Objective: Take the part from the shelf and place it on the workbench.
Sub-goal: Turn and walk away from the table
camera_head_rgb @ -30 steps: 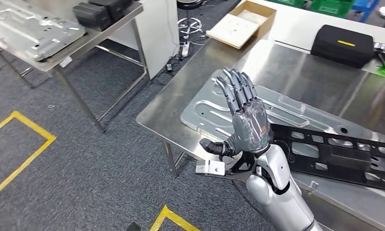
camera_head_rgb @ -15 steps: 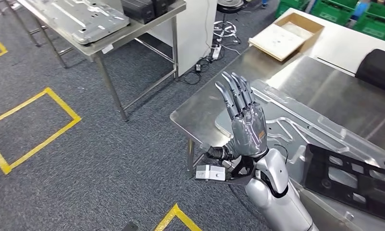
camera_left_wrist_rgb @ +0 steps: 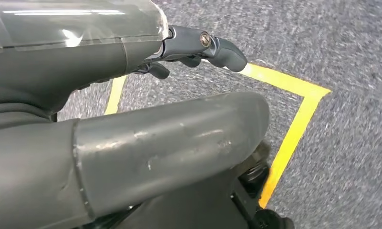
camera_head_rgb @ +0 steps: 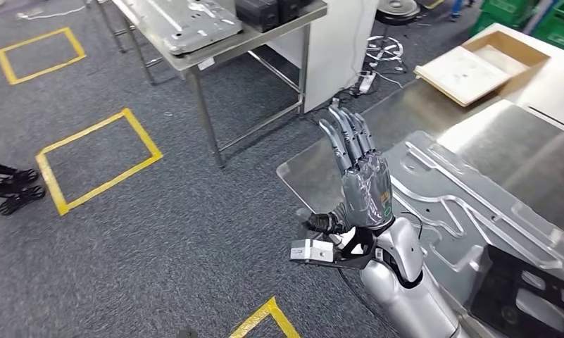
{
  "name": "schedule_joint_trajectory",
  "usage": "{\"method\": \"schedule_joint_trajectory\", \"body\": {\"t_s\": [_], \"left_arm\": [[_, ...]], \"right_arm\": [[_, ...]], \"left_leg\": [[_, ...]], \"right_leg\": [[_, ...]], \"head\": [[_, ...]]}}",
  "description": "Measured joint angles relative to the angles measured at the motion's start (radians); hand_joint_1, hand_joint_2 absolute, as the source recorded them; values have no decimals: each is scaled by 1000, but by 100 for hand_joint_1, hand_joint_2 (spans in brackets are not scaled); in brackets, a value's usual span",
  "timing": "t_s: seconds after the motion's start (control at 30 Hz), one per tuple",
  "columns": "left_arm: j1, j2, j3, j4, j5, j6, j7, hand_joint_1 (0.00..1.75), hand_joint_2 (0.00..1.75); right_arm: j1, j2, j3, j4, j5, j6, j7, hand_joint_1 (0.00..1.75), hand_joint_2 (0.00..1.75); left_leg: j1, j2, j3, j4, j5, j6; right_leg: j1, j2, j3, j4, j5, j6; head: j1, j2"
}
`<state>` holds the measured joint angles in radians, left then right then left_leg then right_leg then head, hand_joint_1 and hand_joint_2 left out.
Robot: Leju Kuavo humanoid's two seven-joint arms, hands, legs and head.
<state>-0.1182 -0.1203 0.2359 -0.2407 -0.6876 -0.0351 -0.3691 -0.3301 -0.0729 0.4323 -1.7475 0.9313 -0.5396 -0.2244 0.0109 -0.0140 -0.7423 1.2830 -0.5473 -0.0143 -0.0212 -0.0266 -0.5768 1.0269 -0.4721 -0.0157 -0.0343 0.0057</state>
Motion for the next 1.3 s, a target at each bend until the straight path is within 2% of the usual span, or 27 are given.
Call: {"method": "schedule_joint_trajectory", "body": {"t_s": [0.03, 0.07, 0.13, 0.2, 0.23, 0.3, 0.37, 0.43, 0.47, 0.5, 0.53, 0.57, 0.6, 0.67, 0.7, 0.73, 0.8, 0.83, 0.87, 0.93, 1.0, 1.03, 1.07, 1.1, 1.17, 1.23, 1.3], "left_arm": [[1, 2, 0, 0, 0, 0, -1, 0, 0], [1, 4, 1, 0, 0, 0, -2, 0, 0], [-1, 9, 2, 0, 0, 0, -5, 0, 0], [-6, 11, 4, 0, 1, 0, -9, 0, 0], [-7, 12, 6, 0, 2, 0, -10, 0, 0], [-5, 13, 8, 0, 3, 0, -11, 0, 0], [-4, 13, 10, 0, 3, 0, -13, 0, 0], [-7, 13, 10, 0, 3, -2, -16, 0, 0], [-7, 13, 10, 0, 3, -3, -17, 0, 0], [-5, 13, 11, 0, 2, -4, -17, 0, 0], [-2, 13, 11, 0, 1, -4, -17, 0, 0], [2, 13, 12, 0, 1, -3, -17, 0, 0], [5, 13, 13, 0, 0, -1, -17, 0, 0], [8, 13, 15, 0, 1, 4, -16, 0, 0], [9, 13, 16, 0, 2, 7, -16, 0, 0], [10, 12, 16, 0, 3, 9, -15, 0, 0], [14, 13, 18, 0, 4, 13, -14, 0, 0], [16, 14, 19, 0, 4, 15, -13, 0, 0], [18, 14, 20, 0, 4, 15, -14, 0, 0], [16, 15, 23, 0, 5, 16, -14, 0, 0], [15, 15, 25, 0, 6, 17, -14, 0, 0], [16, 15, 26, 0, 6, 17, -14, 0, 0], [18, 16, 27, 0, 7, 18, -14, 0, 0], [19, 17, 29, 0, 7, 18, -14, 0, 0], [19, 19, 33, 0, 7, 18, -14, 0, 0], [16, 21, 35, 0, 7, 18, -15, 0, 0], [17, 23, 38, 0, 7, 18, -16, 0, 0]], "right_arm": [[-1, 0, 0, 1, -1, 1, -2, 0, 0], [-2, 0, 1, 2, -3, 2, -3, 0, 0], [-7, 0, 5, 2, -8, 5, -4, 0, 0], [-15, 1, 7, 3, -12, 7, -5, 0, 0], [-18, 1, 7, 3, -13, 7, -5, 0, 0], [-23, 2, 8, 3, -14, 8, -5, 0, 0], [-28, 2, 8, 4, -16, 8, -5, 0, 0], [-30, 2, 8, 7, -19, 11, -6, 0, 0], [-30, 2, 8, 9, -22, 14, -7, 0, 0], [-30, 2, 8, 12, -24, 16, -7, 0, 0], [-30, 2, 8, 15, -26, 18, -7, 0, 0], [-30, 2, 8, 17, -28, 19, -7, 0, 0], [-31, 2, 8, 18, -28, 19, -8, 0, 0], [-34, 1, 8, 19, -29, 20, -8, 0, 0], [-35, 2, 8, 19, -29, 20, -8, 0, 0], [-36, 2, 8, 19, -28, 21, -8, 0, 0], [-39, 2, 8, 19, -27, 23, -7, 0, 0], [-41, 2, 8, 19, -27, 23, -7, 0, 0], [-42, 3, 8, 18, -26, 23, -6, 0, 0], [-43, 5, 8, 17, -24, 23, -5, 0, 0], [-39, 6, 8, 16, -22, 22, -5, 0, 0], [-36, 6, 8, 16, -21, 22, -4, 0, 0], [-34, 6, 8, 16, -20, 22, -4, 0, 0], [-33, 6, 8, 16, -19, 21, -4, 0, 0], [-32, 6, 8, 16, -18, 20, -4, 0, 0], [-31, 6, 8, 14, -18, 19, -4, 0, 0], [-30, 6, 8, 11, -17, 18, -4, 0, 0]], "left_leg": [[1, 4, -3, 6, 8, -1], [2, 11, 13, -26, 33, -1], [-1, 45, 83, -157, 93, 4], [-9, 73, 128, -244, 116, 17], [-14, 74, 132, -256, 114, 23], [-13, 51, 132, -262, 118, 37], [-8, 31, 136, -271, 123, 50], [-6, 12, 138, -274, 125, 59], [-7, 1, 138, -274, 125, 62], [-7, -11, 138, -272, 124, 63], [-8, -24, 138, -270, 124, 63], [-8, -38, 138, -268, 123, 63], [-8, -52, 139, -265, 122, 62], [-8, -79, 136, -260, 119, 57], [-7, -90, 132, -258, 119, 52], [-5, -101, 128, -257, 119, 46], [0, -117, 125, -260, 121, 32], [-1, -104, 123, -255, 118, 26], [-2, -80, 116, -237, 106, 20], [-1, -20, 72, -144, 55, 7], [5, 0, 11, -27, 10, -4], [8, 4, -3, -3, 10, -9], [10, 8, 2, -14, 29, -12], [12, 16, 25, -62, 61, -14], [8, 54, 88, -186, 111, -11], [1, 72, 114, -243, 120, 6], [-2, 51, 113, -246, 121, 25]], "right_leg": [[0, -14, 1, 0, -2, 0], [0, -27, 3, 1, -4, 2], [2, -50, 10, 2, -10, 7], [7, -68, 16, 2, -16, 16], [10, -77, 18, 1, -18, 21], [9, -88, 23, -1, -22, 32], [5, -51, 12, 32, -48, 42], [2, 1, -42, 140, -104, 46], [1, 13, -77, 205, -130, 47], [1, 19, -104, 253, -140, 47], [1, 21, -118, 268, -132, 47], [1, 24, -114, 248, -105, 45], [1, 32, -93, 193, -64, 42], [-1, 75, -43, 68, -5, 32], [0, 92, -27, 29, 8, 29], [1, 102, -21, 14, 6, 27], [3, 84, -14, 4, 7, 21], [1, 72, -8, -3, 9, 17], [-2, 59, -2, -9, 10, 12], [-2, 33, 8, -15, 10, 4], [0, 5, 9, -13, 5, 1], [0, -9, 10, -12, 2, 1], [-1, -22, 11, -9, -1, 3], [-2, -33, 13, -6, -6, 5], [0, -54, 17, 2, -16, 14], [6, -70, 20, 5, -23, 26], [9, -87, 25, 1, -26, 36]], "head": [[0, 0], [0, 0], [0, 0], [0, 0], [1, 0], [1, 0], [1, 0], [1, 0], [2, 0], [1, 0], [1, 0], [1, 0], [1, 0], [1, 0], [1, 0], [1, 0], [1, 0], [1, 0], [0, 0], [-3, 0], [-3, 0], [-3, 0], [-3, 0], [-3, 0], [-3, 0], [-3, 0], [-2, 0]]}}
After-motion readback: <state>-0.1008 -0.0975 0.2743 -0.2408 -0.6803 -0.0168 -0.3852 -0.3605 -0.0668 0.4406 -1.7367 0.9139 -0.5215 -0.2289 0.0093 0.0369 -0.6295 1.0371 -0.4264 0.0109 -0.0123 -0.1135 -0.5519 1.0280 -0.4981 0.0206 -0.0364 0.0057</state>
